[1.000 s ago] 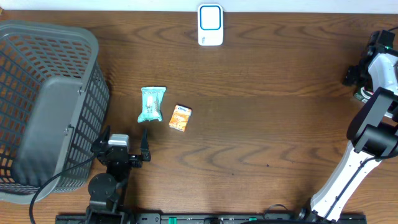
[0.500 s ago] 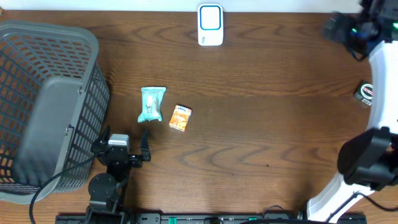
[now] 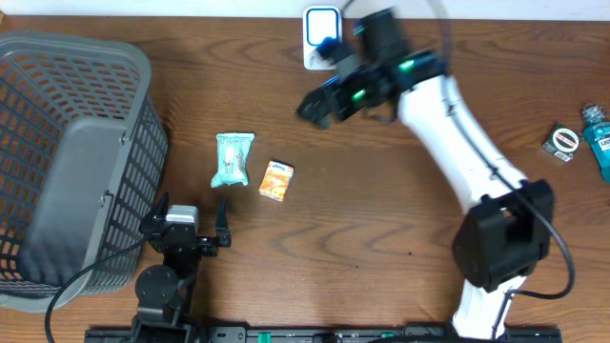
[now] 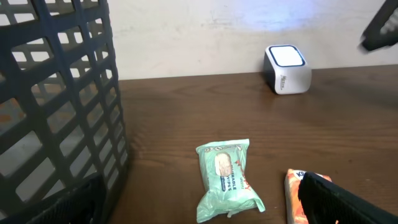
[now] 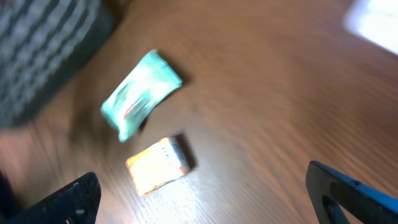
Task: Scan the item barcode
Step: 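Reach the right gripper to the orange Kleenex pack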
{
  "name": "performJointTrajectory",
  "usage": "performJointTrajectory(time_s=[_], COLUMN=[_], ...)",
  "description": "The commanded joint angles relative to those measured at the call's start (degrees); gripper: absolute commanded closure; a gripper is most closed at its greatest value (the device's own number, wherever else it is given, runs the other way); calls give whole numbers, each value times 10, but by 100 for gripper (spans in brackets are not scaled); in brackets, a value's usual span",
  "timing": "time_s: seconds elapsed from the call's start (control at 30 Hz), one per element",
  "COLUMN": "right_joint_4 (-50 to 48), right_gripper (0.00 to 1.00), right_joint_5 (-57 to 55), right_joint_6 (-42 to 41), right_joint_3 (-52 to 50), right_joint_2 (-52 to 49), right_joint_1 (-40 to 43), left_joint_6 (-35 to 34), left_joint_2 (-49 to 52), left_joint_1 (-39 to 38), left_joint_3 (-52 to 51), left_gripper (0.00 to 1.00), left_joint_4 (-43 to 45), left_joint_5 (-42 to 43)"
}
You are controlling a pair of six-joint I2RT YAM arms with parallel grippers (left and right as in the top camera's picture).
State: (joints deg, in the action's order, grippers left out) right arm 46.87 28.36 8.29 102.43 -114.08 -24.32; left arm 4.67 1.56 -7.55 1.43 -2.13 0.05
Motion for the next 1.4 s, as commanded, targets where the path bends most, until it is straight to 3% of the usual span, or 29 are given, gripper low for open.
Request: performJointTrajectory(time_s=[0.0, 0.2, 0.37, 0.73, 0.93, 1.37], right_joint_4=[-15, -51, -62, -75, -68, -15], right_gripper=[1, 2, 12, 16, 41, 44], right_joint_5=[-5, 5, 7, 29, 37, 35], right_joint_6=[136, 157, 153, 151, 143, 171], right_joint_3=[-30, -31, -31, -31, -31, -31], right_joint_2=[-26, -78, -109, -156, -187, -191], right_joint_1=[-49, -89, -97, -98, -100, -115], left_joint_6=[-3, -3, -3, -3, -3, -3], left_joint_2=[-1, -1, -1, -1, -1, -1], left_joint_1=[1, 1, 1, 1, 1, 1], left_joint_3=[-12, -12, -12, -12, -12, -12], left_gripper=[2, 2, 3, 2, 2, 3], left_joint_4=[-21, -21, -21, -21, -21, -21], left_joint_5=[-7, -7, -7, -7, -7, -7])
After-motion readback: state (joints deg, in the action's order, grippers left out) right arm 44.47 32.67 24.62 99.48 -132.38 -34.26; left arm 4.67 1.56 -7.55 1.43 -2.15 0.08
